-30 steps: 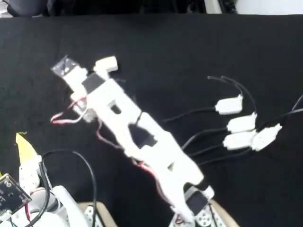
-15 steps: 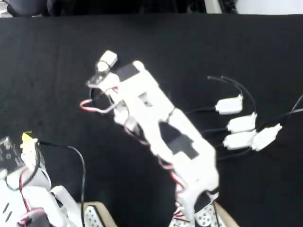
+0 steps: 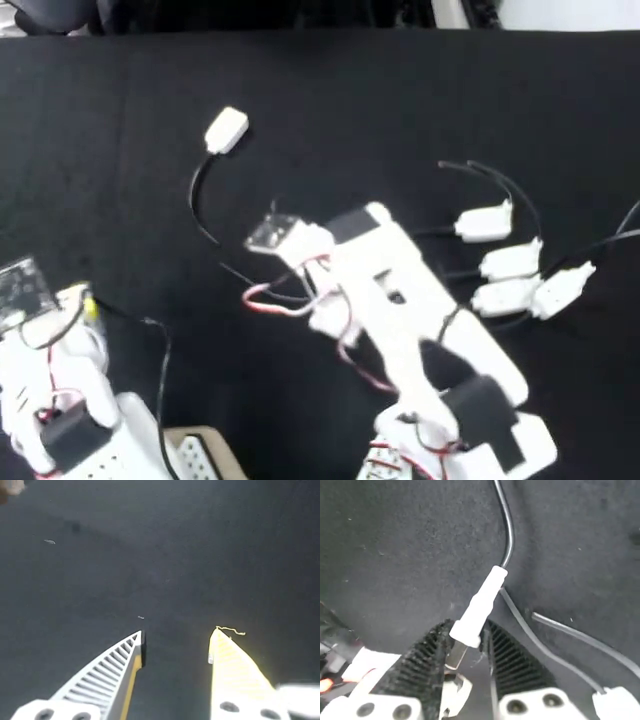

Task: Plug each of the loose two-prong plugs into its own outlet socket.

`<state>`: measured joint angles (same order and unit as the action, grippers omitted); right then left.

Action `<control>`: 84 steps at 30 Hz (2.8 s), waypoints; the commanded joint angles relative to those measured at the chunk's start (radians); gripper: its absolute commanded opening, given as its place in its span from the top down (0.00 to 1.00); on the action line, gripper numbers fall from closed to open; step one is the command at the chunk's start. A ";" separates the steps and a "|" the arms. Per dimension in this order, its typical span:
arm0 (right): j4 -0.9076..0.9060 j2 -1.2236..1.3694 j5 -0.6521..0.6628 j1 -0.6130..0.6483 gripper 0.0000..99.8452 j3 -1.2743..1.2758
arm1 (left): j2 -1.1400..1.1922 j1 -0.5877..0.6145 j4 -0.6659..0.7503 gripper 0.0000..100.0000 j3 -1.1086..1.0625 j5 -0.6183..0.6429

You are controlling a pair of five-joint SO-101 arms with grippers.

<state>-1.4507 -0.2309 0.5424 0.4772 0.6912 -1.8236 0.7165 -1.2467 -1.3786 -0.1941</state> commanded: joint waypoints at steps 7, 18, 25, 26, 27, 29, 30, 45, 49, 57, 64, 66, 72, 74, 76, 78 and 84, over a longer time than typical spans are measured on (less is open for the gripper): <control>0.146 -0.042 0.026 -0.015 0.88 0.125 | -0.002 -0.148 0.098 0.78 -0.197 -0.011; 0.212 0.033 0.017 0.057 0.88 0.108 | -0.002 -0.148 0.141 0.78 -0.268 -0.011; 0.216 0.216 -0.048 0.052 0.88 0.013 | -0.002 -0.148 0.141 0.78 -0.268 -0.011; 0.216 0.232 -0.052 0.052 0.88 0.001 | -0.002 -0.148 0.141 0.78 -0.268 -0.011; 0.216 0.245 -0.055 0.051 0.88 -0.007 | -0.002 -0.148 0.141 0.78 -0.268 -0.011; 0.210 0.257 -0.055 0.051 0.89 -0.012 | -0.002 -0.148 0.141 0.78 -0.268 -0.011; 0.204 0.259 -0.055 0.051 0.92 -0.013 | -0.002 -0.148 0.141 0.78 -0.268 -0.011; 0.201 0.209 -0.189 0.051 0.98 -0.008 | -0.002 -0.148 0.150 0.78 -0.288 -0.011; 0.166 0.081 -0.204 0.055 0.98 0.030 | -0.002 -0.148 0.150 0.78 -0.288 -0.011; 0.106 -0.177 -0.304 0.049 0.99 0.085 | -0.002 -0.148 0.150 0.78 -0.289 -0.011; 0.110 -0.357 -0.351 0.049 0.99 0.087 | -0.002 -0.148 0.150 0.78 -0.289 -0.012; 0.110 -0.426 -0.370 0.049 0.99 0.087 | -0.002 -0.148 0.150 0.78 -0.289 -0.012; 0.216 -0.665 -0.433 0.054 0.99 0.143 | -0.002 -0.148 0.150 0.78 -0.289 -0.012; 0.315 -0.750 -0.434 0.057 0.99 0.226 | -0.002 -0.148 0.150 0.78 -0.289 -0.012; 0.430 -0.832 -0.443 0.057 0.99 0.328 | -0.002 -0.148 0.150 0.78 -0.289 -0.012; 0.540 -0.917 -0.457 0.057 0.99 0.427 | -0.002 -0.148 0.150 0.78 -0.289 -0.012; 0.726 -1.159 -0.483 0.199 0.99 0.631 | -0.002 -0.159 0.150 0.78 -0.285 -0.009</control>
<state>-0.8078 -1.2835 0.0729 0.5984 1.2727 -1.8190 0.5800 -1.1162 -1.6701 -0.1941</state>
